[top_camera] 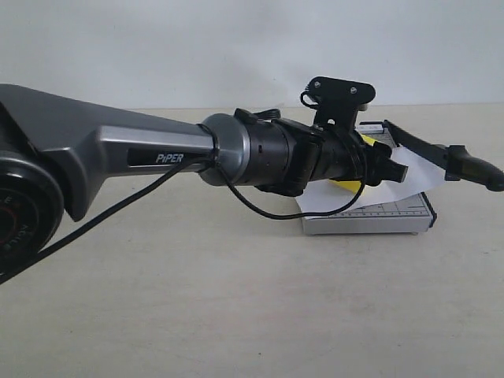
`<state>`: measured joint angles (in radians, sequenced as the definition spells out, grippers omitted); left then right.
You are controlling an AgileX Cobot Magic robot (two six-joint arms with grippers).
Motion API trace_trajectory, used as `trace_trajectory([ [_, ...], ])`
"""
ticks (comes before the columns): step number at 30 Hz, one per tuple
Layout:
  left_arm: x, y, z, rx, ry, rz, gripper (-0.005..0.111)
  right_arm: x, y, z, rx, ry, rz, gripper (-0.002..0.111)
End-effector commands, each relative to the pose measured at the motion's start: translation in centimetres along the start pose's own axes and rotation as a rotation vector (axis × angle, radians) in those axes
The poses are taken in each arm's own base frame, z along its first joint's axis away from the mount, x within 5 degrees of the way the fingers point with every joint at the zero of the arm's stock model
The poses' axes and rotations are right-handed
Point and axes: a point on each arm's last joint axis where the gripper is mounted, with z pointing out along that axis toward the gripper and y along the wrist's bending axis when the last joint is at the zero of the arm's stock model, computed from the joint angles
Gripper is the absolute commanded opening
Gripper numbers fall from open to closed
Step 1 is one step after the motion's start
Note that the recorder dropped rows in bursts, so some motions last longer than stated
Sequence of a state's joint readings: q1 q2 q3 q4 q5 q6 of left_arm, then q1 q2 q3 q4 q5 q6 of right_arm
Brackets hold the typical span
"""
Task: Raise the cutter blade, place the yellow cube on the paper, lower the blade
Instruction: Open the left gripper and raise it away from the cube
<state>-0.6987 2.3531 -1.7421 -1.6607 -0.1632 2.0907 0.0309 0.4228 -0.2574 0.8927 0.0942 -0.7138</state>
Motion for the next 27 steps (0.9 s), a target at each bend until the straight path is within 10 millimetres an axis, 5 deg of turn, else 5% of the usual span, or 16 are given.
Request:
trace_trajectory([
  [1,0.0,0.6,-0.1,-0.031,0.009,0.005,0.069,0.0,0.0,-0.1,0.004,-0.008,-0.006,0.0],
  [10,-1.2,1.4,-1.1,-0.046,-0.02,-0.006,0.069,0.0,0.0,-0.1,0.004,-0.008,-0.006,0.0],
  [17,-5.2,4.2,-6.5,-0.095,-0.108,0.047,0.069,0.0,0.0,-0.1,0.004,-0.008,-0.006,0.0],
  [27,-6.1,6.6,-15.6,-0.159,-0.108,0.103,0.069,0.0,0.0,-0.1,0.004,-0.008,-0.006,0.0],
])
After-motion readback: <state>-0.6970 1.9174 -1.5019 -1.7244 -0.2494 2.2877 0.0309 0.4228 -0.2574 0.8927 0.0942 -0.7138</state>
